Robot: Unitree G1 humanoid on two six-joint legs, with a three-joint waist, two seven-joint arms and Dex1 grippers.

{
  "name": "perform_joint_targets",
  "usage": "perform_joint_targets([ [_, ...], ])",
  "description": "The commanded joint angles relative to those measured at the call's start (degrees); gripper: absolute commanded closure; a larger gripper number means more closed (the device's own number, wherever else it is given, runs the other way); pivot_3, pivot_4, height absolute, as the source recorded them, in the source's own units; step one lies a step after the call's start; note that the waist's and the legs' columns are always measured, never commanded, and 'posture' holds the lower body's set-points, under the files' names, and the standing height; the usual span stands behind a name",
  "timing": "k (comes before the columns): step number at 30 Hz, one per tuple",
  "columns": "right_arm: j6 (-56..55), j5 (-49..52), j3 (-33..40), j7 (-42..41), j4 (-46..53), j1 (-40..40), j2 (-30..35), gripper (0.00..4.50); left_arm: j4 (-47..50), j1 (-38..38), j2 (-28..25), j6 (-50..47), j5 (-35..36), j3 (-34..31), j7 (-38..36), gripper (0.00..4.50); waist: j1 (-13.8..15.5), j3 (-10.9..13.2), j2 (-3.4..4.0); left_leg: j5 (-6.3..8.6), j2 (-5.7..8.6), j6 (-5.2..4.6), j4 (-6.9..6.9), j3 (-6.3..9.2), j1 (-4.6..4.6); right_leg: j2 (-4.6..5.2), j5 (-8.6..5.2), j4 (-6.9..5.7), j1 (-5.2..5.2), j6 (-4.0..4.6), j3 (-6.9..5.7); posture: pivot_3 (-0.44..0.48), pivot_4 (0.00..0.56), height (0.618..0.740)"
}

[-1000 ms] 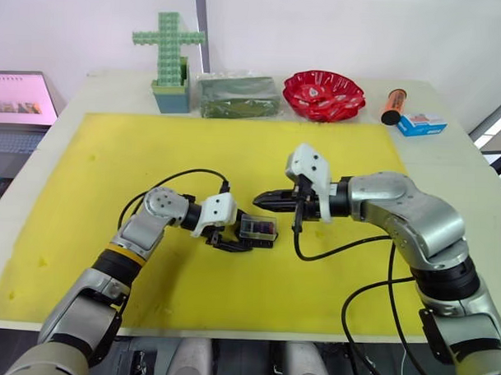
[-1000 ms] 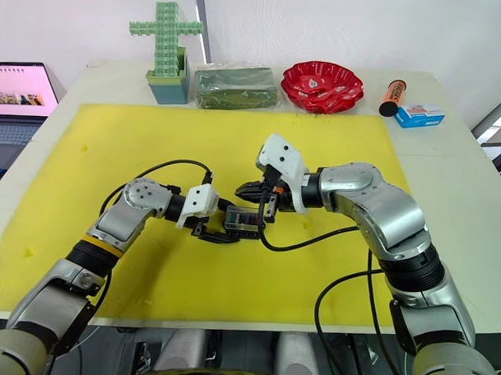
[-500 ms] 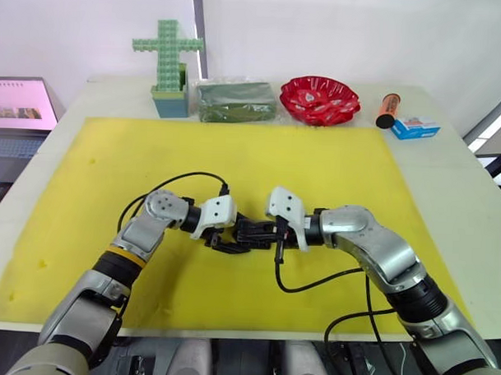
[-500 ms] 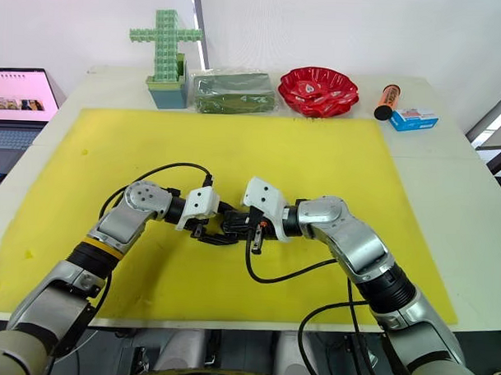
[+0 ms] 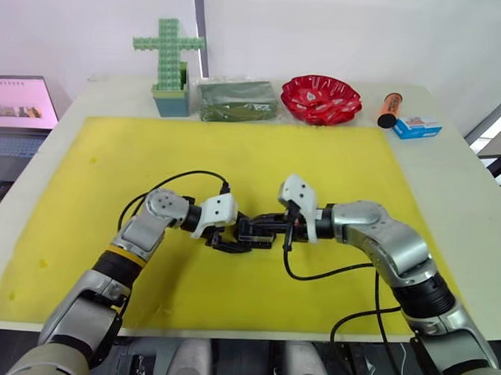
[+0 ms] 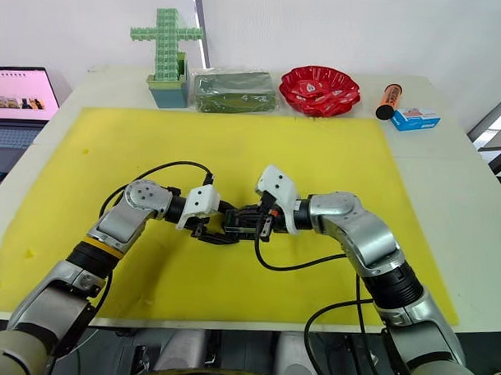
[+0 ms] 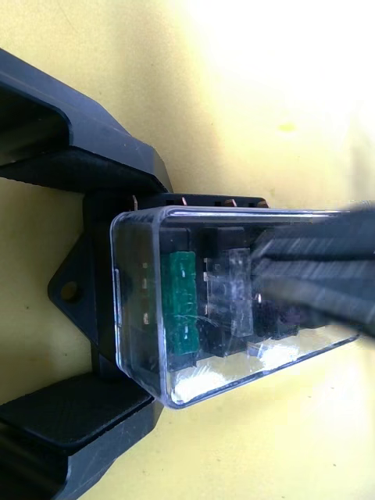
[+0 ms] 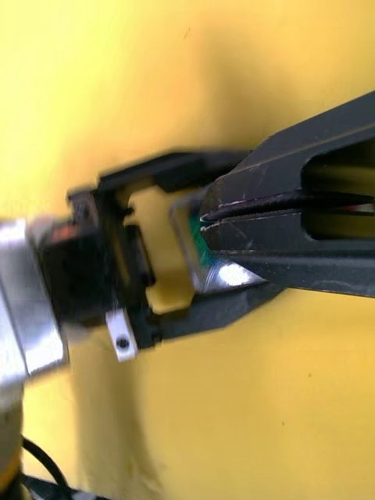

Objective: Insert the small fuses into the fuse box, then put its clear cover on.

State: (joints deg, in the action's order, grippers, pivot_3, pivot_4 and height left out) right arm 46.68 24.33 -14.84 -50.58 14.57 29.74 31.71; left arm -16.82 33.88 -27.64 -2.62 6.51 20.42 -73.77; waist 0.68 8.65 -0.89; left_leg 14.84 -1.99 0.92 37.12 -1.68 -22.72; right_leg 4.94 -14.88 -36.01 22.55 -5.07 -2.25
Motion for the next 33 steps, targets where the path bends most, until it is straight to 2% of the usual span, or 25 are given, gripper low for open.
perform_joint_targets([
  [1, 2.0, 2.5, 3.6, -1.2, 3.4, 1.5, 2.5, 4.47, 2.3, 1.1, -2.1, -3.6, 1.3, -2.5, -0.5, 1.55, 0.0, 0.0, 0.01, 0.0, 0.0, 0.0, 0.0, 0.01, -0.08, 0.0, 0.01, -0.01, 0.07, -0.01, 0.0, 0.0, 0.15, 0.74],
  [2, 1.7, 2.1, 3.7, -1.7, 3.8, 1.5, 3.8, 4.28, 2.9, 1.1, -2.8, -4.5, 1.5, -2.8, -0.8, 0.93, 0.0, 0.0, 0.01, 0.0, 0.0, 0.0, 0.01, 0.01, -0.17, -0.01, 0.04, -0.01, 0.15, -0.07, 0.0, 0.0, 0.15, 0.74],
  [5, 1.3, 2.1, 4.8, -2.7, 4.0, 1.7, 6.4, 3.49, 4.9, 0.6, -4.8, -6.8, 2.3, -3.7, -1.7, 0.01, -0.1, 0.0, 0.01, 0.0, 0.0, 0.0, 0.02, 0.02, -0.32, -0.02, 0.07, -0.01, 0.3, -0.12, -0.01, 0.0, 0.15, 0.74],
  [9, 0.3, 2.6, 7.0, -5.2, 4.8, 1.3, 11.1, 2.09, 9.3, -1.2, -8.5, -9.9, 4.2, -5.8, -2.2, 0.0, -0.1, 0.0, 0.02, 0.0, 0.0, 0.0, 0.02, 0.02, -0.53, -0.03, 0.07, -0.01, 0.52, -0.13, 0.0, 0.0, 0.15, 0.74],
  [13, -0.3, 3.9, 10.7, -9.4, 6.5, -0.8, 17.9, 0.62, 17.0, -5.2, -15.6, -15.3, 8.5, -11.5, -3.5, 0.0, -0.1, 0.1, 0.01, 0.0, -0.01, 0.0, 0.02, 0.02, -0.65, -0.02, 0.08, 0.02, 0.63, -0.14, 0.0, 0.0, 0.15, 0.74],
  [15, -1.0, 4.3, 12.4, -11.1, 7.1, -2.0, 20.9, 0.03, 20.4, -6.7, -18.9, -18.7, 11.4, -15.1, -3.6, 0.0, -0.1, 0.1, -0.02, 0.0, -0.02, 0.0, 0.02, 0.02, -0.66, -0.02, 0.07, 0.02, 0.66, -0.13, 0.0, 0.0, 0.15, 0.74],
  [20, -5.2, 3.2, 16.7, -16.6, 6.1, -6.0, 30.5, 0.03, 27.0, -10.5, -26.2, -25.9, 18.1, -25.5, -2.5, 0.0, 0.0, 0.2, -0.02, 0.0, -0.03, 0.0, 0.03, 0.02, -0.64, 0.04, -0.02, 0.04, 0.63, 0.04, -0.01, 0.0, 0.15, 0.74],
  [26, -5.9, 5.6, 26.7, -23.1, 5.5, -14.2, 39.2, 0.03, 32.2, -21.3, -34.3, -32.9, 24.2, -40.3, -2.8, 0.0, -0.1, 0.3, 0.03, 0.0, -0.05, 0.01, -0.04, -0.03, -0.62, 0.04, -0.03, 0.09, 0.68, 0.01, 0.05, 0.0, 0.15, 0.74],
  [33, -5.5, 6.7, 30.7, -23.8, 5.0, -16.8, 40.4, 0.03, 32.8, -27.7, -37.4, -32.7, 24.2, -43.8, -2.8, 0.0, 0.1, 0.4, 0.1, 0.01, -0.11, 0.02, -0.02, -0.09, -0.58, 0.07, -0.17, 0.15, 0.67, 0.26, 0.05, 0.0, 0.15, 0.74],
])
